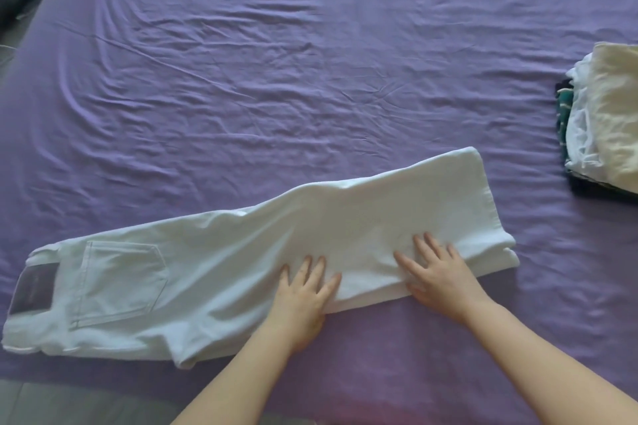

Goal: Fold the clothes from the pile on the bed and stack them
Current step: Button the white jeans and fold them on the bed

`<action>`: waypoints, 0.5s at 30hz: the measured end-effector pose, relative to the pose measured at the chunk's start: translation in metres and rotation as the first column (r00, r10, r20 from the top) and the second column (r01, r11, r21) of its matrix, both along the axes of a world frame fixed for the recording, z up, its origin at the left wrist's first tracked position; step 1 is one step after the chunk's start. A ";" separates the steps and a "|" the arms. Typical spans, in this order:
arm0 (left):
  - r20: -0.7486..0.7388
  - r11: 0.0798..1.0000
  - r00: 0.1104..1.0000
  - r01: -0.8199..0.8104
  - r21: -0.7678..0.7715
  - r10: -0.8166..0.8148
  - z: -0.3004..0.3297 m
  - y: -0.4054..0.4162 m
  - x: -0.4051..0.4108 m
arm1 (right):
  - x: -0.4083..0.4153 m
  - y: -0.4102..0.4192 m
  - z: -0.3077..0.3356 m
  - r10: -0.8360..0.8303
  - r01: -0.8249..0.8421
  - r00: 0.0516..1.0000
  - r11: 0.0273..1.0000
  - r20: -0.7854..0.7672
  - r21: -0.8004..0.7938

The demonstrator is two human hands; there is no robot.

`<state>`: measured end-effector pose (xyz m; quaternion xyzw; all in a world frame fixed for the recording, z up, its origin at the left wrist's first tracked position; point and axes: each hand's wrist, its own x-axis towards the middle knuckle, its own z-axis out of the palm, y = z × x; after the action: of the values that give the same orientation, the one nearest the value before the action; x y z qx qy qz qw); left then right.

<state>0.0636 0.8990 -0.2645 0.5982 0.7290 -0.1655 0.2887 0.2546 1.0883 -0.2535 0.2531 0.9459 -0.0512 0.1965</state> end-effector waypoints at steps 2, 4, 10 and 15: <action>-0.018 0.997 0.999 -0.038 0.062 0.039 0.001 -0.009 0.004 | -0.001 -0.005 -0.001 0.012 -0.010 0.998 0.999 -0.061 0.046; -0.017 0.984 0.994 -0.109 0.140 0.112 0.001 -0.014 0.007 | -0.005 -0.010 0.003 0.007 -0.001 0.997 0.997 -0.081 0.072; -0.010 0.925 0.983 -0.167 0.342 0.182 0.021 0.002 0.005 | -0.020 -0.016 0.015 -0.189 0.204 0.973 0.972 -0.129 0.118; -0.001 0.907 0.968 -0.236 0.349 0.252 0.029 0.011 -0.009 | -0.010 -0.039 0.026 0.021 0.021 0.963 0.988 -0.269 0.153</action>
<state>0.0548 0.9095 -0.2359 0.5398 0.8221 -0.0112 0.1806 0.2446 1.0497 -0.2278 0.2582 0.9650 -0.0116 0.0454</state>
